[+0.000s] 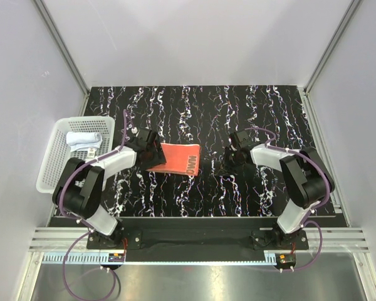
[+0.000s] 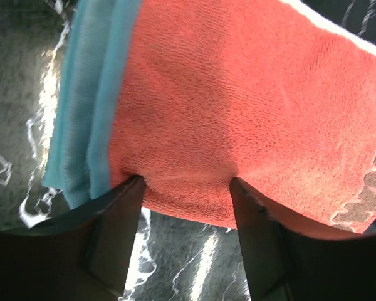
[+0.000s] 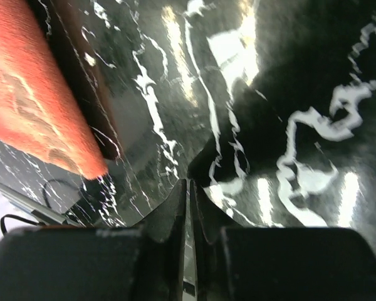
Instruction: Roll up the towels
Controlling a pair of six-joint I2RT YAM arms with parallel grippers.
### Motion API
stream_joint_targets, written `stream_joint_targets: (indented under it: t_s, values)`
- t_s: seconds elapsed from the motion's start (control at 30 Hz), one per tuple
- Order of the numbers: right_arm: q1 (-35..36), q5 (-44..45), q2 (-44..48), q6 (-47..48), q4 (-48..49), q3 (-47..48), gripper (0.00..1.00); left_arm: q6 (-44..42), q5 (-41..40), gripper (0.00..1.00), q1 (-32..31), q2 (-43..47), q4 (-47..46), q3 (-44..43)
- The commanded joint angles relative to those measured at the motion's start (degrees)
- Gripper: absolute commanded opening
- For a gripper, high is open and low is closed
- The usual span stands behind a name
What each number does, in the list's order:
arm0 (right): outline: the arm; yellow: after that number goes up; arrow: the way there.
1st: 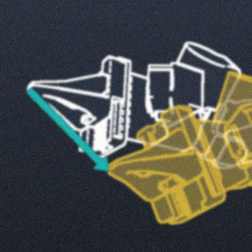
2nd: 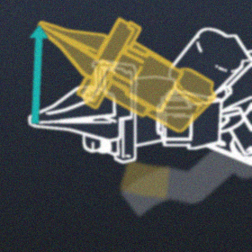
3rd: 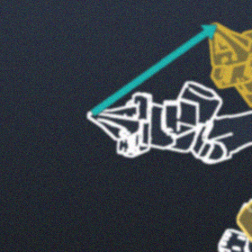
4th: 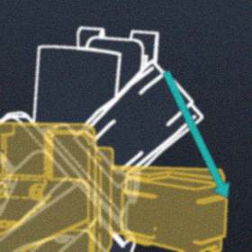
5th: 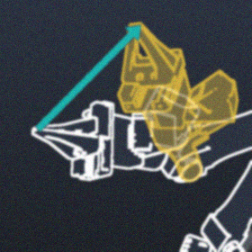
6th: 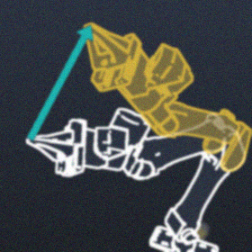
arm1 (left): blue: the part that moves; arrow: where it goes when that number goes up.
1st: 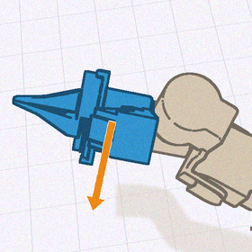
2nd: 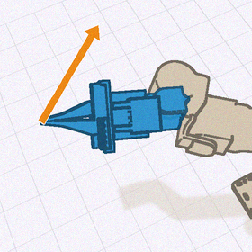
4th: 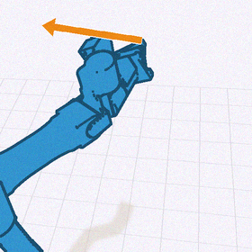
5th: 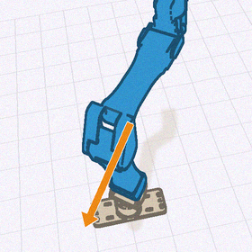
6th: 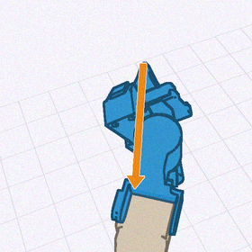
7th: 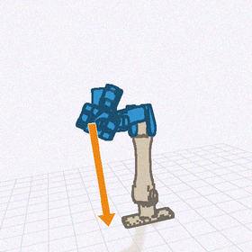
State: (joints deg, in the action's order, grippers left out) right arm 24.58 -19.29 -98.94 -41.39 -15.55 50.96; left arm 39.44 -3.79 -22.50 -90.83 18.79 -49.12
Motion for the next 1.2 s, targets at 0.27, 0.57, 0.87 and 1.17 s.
stream_joint_targets:
  t_s: [0.27, 0.57, 0.87, 1.17]
  values:
    - [0.03, 6.71, 15.52, 1.92, -9.23, 1.6, 0.39, -5.95, -21.84, 0.74, -15.87, 6.54, 15.04, -11.86]
    - [-0.23, 16.55, 26.59, 1.04, -15.91, 0.98, 0.45, -8.68, -27.5, 0.67, -32.67, -3.82, 14.96, -21.61]
    - [-0.41, 19.02, 32.22, 1.92, -20.92, 0.63, 0.49, -8.15, -27.23, 0.63, -36.03, -16.48, 15.4, -28.39]
    - [-0.67, 18.94, 32.14, 2.62, -20.92, 0.1, 0.47, -7.8, -27.94, 0.59, -35.95, -21.76, 15.05, -29.01]
